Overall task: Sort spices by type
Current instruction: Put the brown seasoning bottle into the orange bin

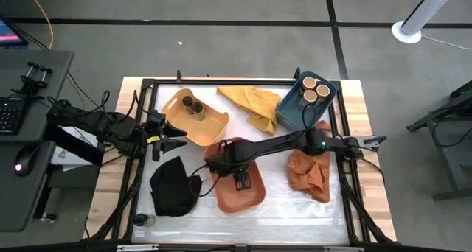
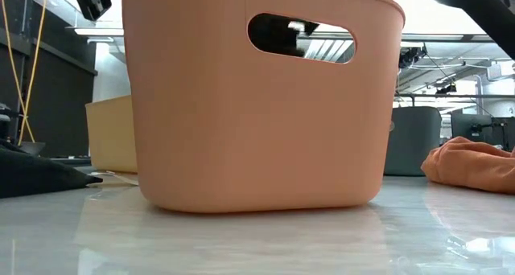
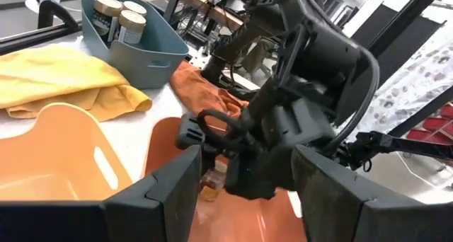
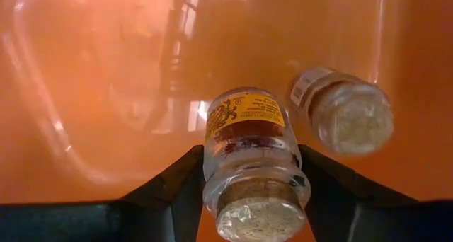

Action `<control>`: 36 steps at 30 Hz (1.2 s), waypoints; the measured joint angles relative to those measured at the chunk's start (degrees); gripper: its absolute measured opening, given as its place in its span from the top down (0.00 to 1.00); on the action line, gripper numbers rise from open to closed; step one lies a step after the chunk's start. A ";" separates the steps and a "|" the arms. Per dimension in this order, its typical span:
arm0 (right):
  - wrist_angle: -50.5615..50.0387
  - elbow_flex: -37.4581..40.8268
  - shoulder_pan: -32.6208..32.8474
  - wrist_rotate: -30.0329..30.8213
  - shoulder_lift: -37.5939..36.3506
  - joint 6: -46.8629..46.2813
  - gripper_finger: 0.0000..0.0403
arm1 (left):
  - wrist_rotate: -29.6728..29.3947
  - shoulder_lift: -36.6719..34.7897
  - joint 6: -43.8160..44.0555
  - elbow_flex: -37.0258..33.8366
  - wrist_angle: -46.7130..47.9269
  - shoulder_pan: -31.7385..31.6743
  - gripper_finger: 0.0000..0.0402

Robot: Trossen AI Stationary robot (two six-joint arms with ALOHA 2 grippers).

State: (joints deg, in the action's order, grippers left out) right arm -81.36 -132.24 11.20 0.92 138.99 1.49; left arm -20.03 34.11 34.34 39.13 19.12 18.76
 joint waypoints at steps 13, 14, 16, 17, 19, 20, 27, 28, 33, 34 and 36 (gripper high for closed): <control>0.36 0.08 -0.62 0.11 0.57 -2.43 0.50 | -0.04 -0.01 -0.06 0.00 0.59 0.00 0.49; 0.37 0.08 -0.80 0.10 0.57 -2.98 0.50 | -0.04 -0.02 -0.06 0.00 0.59 0.00 0.49; 0.40 0.08 -1.17 0.12 0.57 -4.32 0.50 | -0.04 -0.01 -0.06 0.00 0.59 0.00 0.49; 0.41 0.08 -1.38 0.10 0.57 -4.96 0.50 | -0.04 0.00 -0.06 0.00 0.59 0.00 0.49; 0.31 0.08 -1.63 0.10 0.57 -6.25 0.50 | -0.04 0.00 -0.37 0.00 0.59 0.00 0.49; 0.22 0.11 -1.78 -0.02 0.57 -6.79 0.50 | -0.04 0.00 -0.71 0.00 0.59 0.00 0.49; -1.14 0.11 -1.86 -1.63 0.57 -10.37 0.49 | -0.06 -0.02 -1.59 0.00 0.65 0.00 0.49; -1.52 0.11 -1.90 -2.09 0.57 -11.02 0.49 | -0.07 0.00 -1.59 0.00 0.71 0.00 0.49; -2.77 0.11 -2.46 -4.19 1.38 -14.52 0.43 | -0.07 0.00 -2.03 0.00 0.78 0.00 0.49; -2.99 0.11 -2.56 -4.23 1.77 -14.55 0.41 | -0.05 -0.01 -2.48 0.00 0.80 0.02 0.49; -3.02 0.11 -2.60 -4.13 2.39 -14.55 0.38 | -0.05 0.00 -2.97 0.00 0.78 0.00 0.49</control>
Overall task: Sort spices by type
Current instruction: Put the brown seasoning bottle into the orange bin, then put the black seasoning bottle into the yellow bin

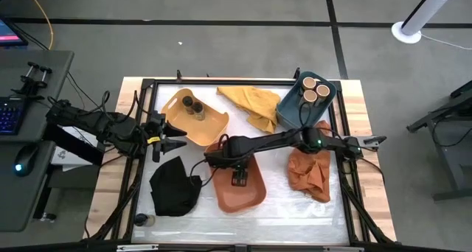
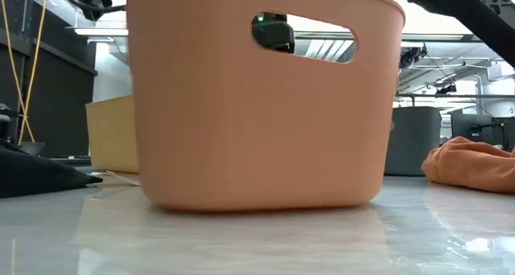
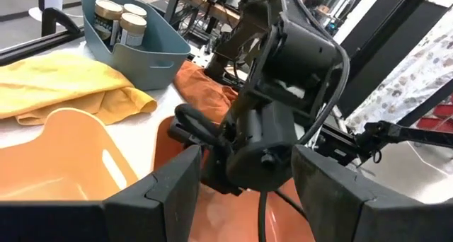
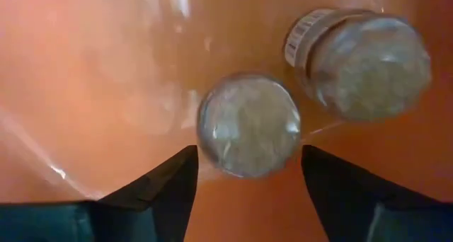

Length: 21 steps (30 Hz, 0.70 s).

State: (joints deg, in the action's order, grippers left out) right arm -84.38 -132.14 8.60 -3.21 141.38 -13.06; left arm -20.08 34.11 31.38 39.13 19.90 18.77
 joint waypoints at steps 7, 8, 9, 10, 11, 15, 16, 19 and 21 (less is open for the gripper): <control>0.32 0.00 -0.06 -0.12 0.79 0.36 0.34 | -0.02 -0.02 -0.09 0.00 -0.01 0.02 0.49; -0.02 -0.24 -0.13 -0.10 0.79 0.22 0.33 | -0.02 -0.02 -0.09 0.00 -0.02 0.02 0.49; -0.69 -0.69 -0.17 -0.10 0.79 0.26 0.33 | -0.02 -0.02 -0.10 0.00 -0.02 0.02 0.49; -1.13 -1.19 -0.17 -0.23 0.79 0.43 0.33 | -0.02 0.00 -0.09 0.00 -0.02 0.02 0.49; -1.61 -1.80 -0.17 -0.36 0.79 0.47 0.33 | -0.02 -0.02 -0.10 0.00 -0.04 0.02 0.49; -2.36 -2.27 -0.35 -1.37 -0.70 1.20 0.33 | -0.01 -0.04 -0.11 0.00 -0.12 0.02 0.49; -2.74 -2.29 -0.35 -1.49 -1.36 1.29 0.33 | 0.00 -0.04 -0.11 0.00 -0.13 0.02 0.49; -2.75 -2.82 -0.50 -1.52 -3.95 0.82 0.33 | 0.11 -0.04 -0.51 0.52 0.19 0.02 0.49; -1.75 -2.78 -0.69 -1.43 -6.16 -0.17 0.33 | 1.28 -0.02 -2.07 1.50 -0.02 0.02 0.49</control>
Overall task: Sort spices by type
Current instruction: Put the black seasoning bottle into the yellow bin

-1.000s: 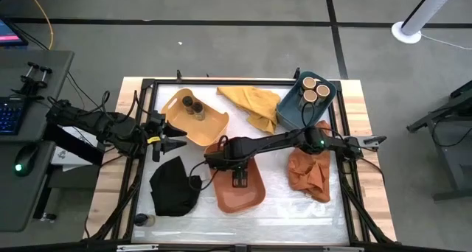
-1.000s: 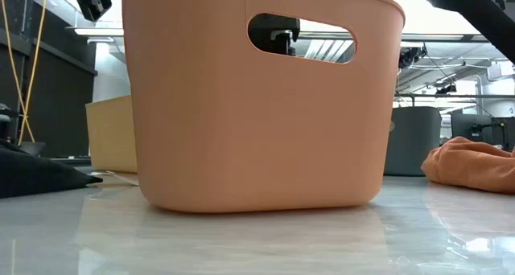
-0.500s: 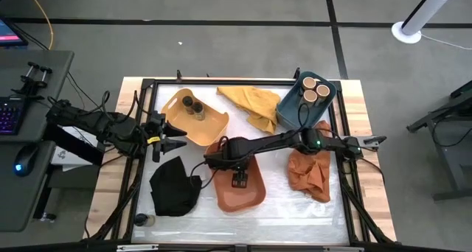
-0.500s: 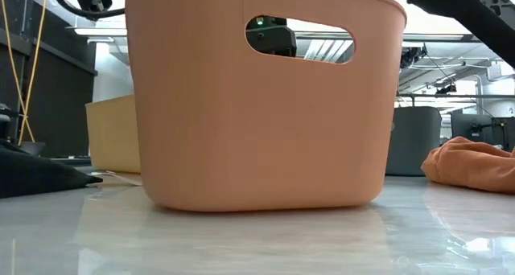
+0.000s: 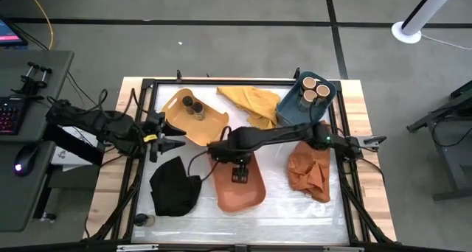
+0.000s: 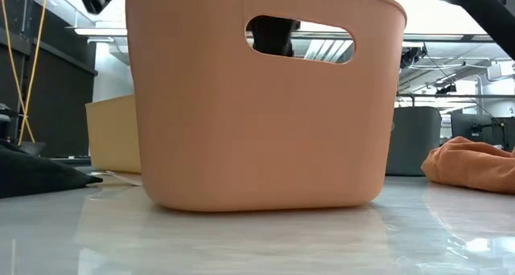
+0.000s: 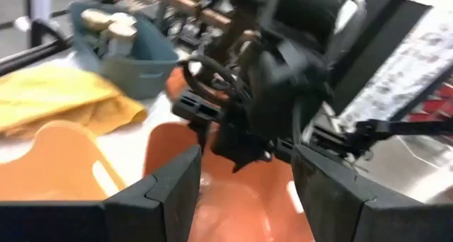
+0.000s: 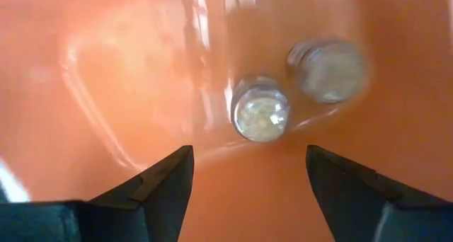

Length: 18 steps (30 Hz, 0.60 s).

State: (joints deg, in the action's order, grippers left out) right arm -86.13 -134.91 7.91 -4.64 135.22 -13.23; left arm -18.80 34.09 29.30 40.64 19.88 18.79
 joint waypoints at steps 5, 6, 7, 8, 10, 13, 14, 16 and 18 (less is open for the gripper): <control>3.68 0.00 -0.33 3.53 -5.53 -3.14 0.33 | 5.26 2.46 -4.45 4.68 2.62 0.07 0.49; 4.12 0.00 -0.36 4.98 -6.80 -3.79 0.33 | 7.60 3.71 -4.84 6.40 5.46 0.25 0.49; 4.04 0.00 -0.36 6.74 -7.97 -4.61 0.33 | 10.81 5.21 -4.70 8.33 10.02 0.66 0.49; 3.67 0.00 -0.36 8.51 -9.13 -5.22 0.33 | 13.85 7.10 -3.90 10.29 15.54 1.35 0.49; 3.08 0.00 -0.34 12.32 -11.09 -6.65 0.33 | 19.21 11.34 -2.13 14.47 27.44 3.64 0.49; 1.67 0.00 -0.34 17.17 -13.38 -8.15 0.33 | 22.97 17.80 0.26 19.19 41.59 10.25 0.49; 1.32 0.00 -0.34 18.68 -13.81 -8.76 0.33 | 23.48 19.47 1.09 20.28 44.03 13.14 0.49; 0.62 0.00 -0.34 21.09 -14.60 -9.43 0.33 | 23.95 22.70 2.92 21.55 46.21 19.28 0.49; -0.17 0.00 -0.36 22.79 -14.73 -9.90 0.33 | 23.90 25.61 4.77 21.83 45.86 25.70 0.49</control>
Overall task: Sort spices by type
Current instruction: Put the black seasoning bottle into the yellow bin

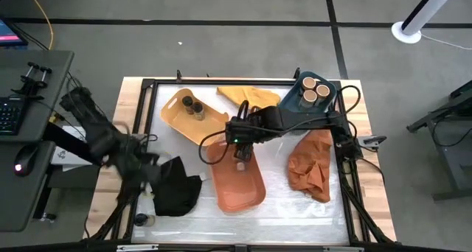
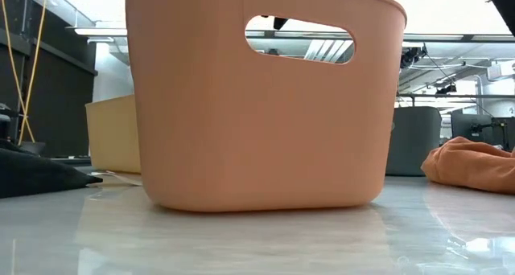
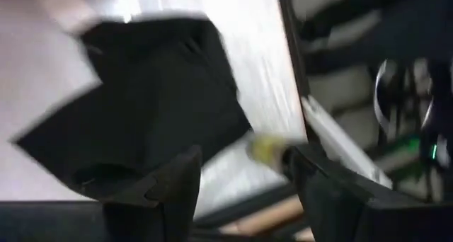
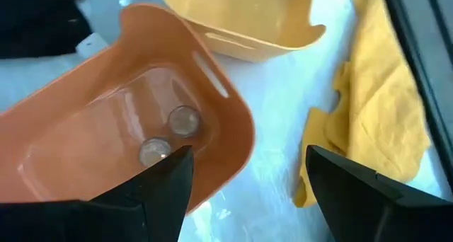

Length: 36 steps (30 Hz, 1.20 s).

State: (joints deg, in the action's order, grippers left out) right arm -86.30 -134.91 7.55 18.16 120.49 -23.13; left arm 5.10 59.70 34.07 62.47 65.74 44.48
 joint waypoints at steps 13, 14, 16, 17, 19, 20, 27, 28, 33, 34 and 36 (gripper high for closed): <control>-1.13 0.83 0.09 0.98 0.04 1.65 0.33 | -8.21 13.97 20.39 0.11 -9.57 27.00 0.49; -1.01 0.83 -0.03 0.98 0.04 1.68 0.33 | -8.78 14.64 21.13 0.09 -11.14 27.54 0.49; -1.00 0.83 -0.12 0.97 0.15 1.75 0.33 | -10.41 16.49 21.97 0.09 -12.27 28.39 0.49; -0.99 0.83 -0.29 1.14 0.15 1.75 0.33 | -11.28 17.10 21.91 0.01 -11.31 28.46 0.49; -0.94 0.83 -0.42 1.49 0.15 1.63 0.33 | -12.49 18.29 22.65 0.05 -11.04 28.44 0.49; -0.82 0.83 -0.44 1.53 0.15 1.53 0.33 | -12.73 19.01 23.41 0.05 -11.73 28.46 0.49; -0.67 0.83 -0.44 1.83 0.15 1.11 0.33 | -9.76 22.33 28.60 0.10 -11.43 28.13 0.49; -0.55 0.83 -0.44 1.85 0.15 1.11 0.33 | -9.79 22.41 29.68 0.10 -11.43 27.81 0.49; 0.48 0.83 -0.44 1.88 0.15 1.11 0.33 | -8.76 22.41 34.68 0.14 -11.37 27.04 0.49; 0.47 0.83 -0.44 1.88 0.15 1.11 0.33 | -8.44 22.41 34.77 0.14 -11.34 27.04 0.49; 0.48 0.83 -0.44 1.88 0.15 1.10 0.33 | -8.22 22.41 34.91 0.14 -10.95 27.04 0.49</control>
State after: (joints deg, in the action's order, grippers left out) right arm -85.82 -134.08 7.11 20.03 120.64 -22.03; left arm -3.12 82.11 68.98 62.61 54.79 71.53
